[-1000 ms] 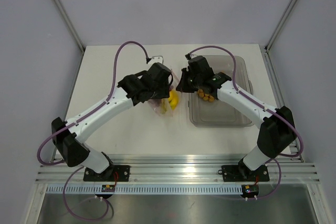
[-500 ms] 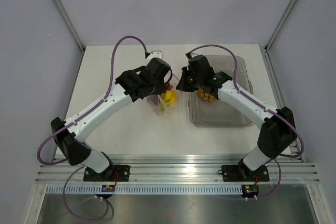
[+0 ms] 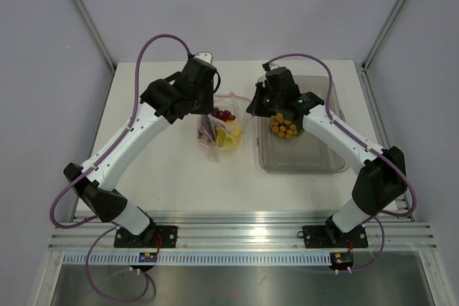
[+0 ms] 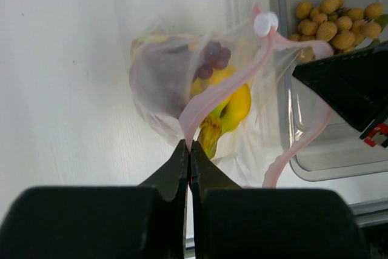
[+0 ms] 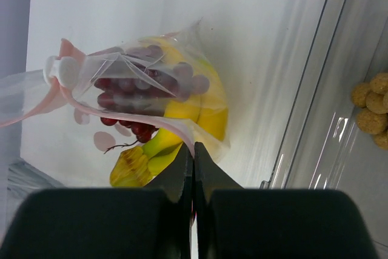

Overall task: Place the food in the zip-top bag and seal the zipper
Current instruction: Adjust the zipper food storage bag at the center of the board.

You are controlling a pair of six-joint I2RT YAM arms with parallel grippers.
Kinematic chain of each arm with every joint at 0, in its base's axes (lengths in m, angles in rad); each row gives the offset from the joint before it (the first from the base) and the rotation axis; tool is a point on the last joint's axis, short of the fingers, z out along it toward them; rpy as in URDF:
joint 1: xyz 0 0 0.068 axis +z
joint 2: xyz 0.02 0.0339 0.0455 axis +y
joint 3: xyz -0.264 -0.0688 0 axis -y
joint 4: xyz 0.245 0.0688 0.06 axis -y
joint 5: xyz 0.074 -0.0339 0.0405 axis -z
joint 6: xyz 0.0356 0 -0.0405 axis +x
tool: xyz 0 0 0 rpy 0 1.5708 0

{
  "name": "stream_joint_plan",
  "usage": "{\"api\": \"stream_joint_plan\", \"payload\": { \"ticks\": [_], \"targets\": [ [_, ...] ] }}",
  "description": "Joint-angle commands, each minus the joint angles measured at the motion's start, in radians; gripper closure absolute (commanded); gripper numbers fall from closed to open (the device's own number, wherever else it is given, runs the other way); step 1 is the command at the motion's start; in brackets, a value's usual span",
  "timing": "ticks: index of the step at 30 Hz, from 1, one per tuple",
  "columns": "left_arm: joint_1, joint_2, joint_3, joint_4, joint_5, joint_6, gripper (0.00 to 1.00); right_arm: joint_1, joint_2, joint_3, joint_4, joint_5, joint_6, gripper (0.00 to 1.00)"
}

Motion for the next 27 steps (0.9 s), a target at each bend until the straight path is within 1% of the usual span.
{"api": "stream_joint_plan", "payload": {
  "ticks": [1,4,11,13,14,15,16,19,21,23,27],
  "targets": [
    [0.015,0.020,0.133,0.001,0.037,0.072,1.00,-0.006,-0.026,0.015,0.044,-0.037,0.019,1.00],
    [0.015,0.055,0.164,-0.014,0.074,0.080,1.00,-0.006,-0.029,-0.007,0.064,-0.044,0.029,1.00],
    [0.015,0.094,0.064,0.023,0.166,0.071,1.00,-0.006,-0.023,-0.030,0.053,-0.030,0.022,1.00],
    [0.015,0.104,0.052,0.033,0.199,0.069,1.00,-0.006,-0.029,-0.028,0.048,-0.029,0.021,0.92],
    [0.015,0.108,0.052,0.044,0.206,0.068,1.00,-0.006,-0.041,-0.028,0.048,-0.029,0.019,0.83],
    [0.015,0.109,0.052,0.047,0.213,0.069,1.00,-0.006,-0.047,-0.025,0.047,-0.029,0.018,0.78],
    [0.015,0.111,0.058,0.050,0.215,0.068,1.00,-0.006,-0.052,-0.018,0.042,-0.024,0.012,0.71],
    [0.015,0.120,0.081,0.043,0.216,0.074,1.00,-0.006,-0.073,0.004,0.024,-0.024,0.003,0.56],
    [0.013,0.126,0.088,0.040,0.216,0.075,1.00,-0.006,-0.080,0.013,0.016,-0.026,-0.001,0.54],
    [0.013,0.128,0.091,0.040,0.216,0.074,1.00,-0.006,-0.086,0.019,0.006,-0.027,-0.005,0.47],
    [0.013,0.134,0.099,0.038,0.221,0.072,1.00,-0.006,-0.112,0.024,-0.001,-0.023,-0.005,0.42]
  ]
}}
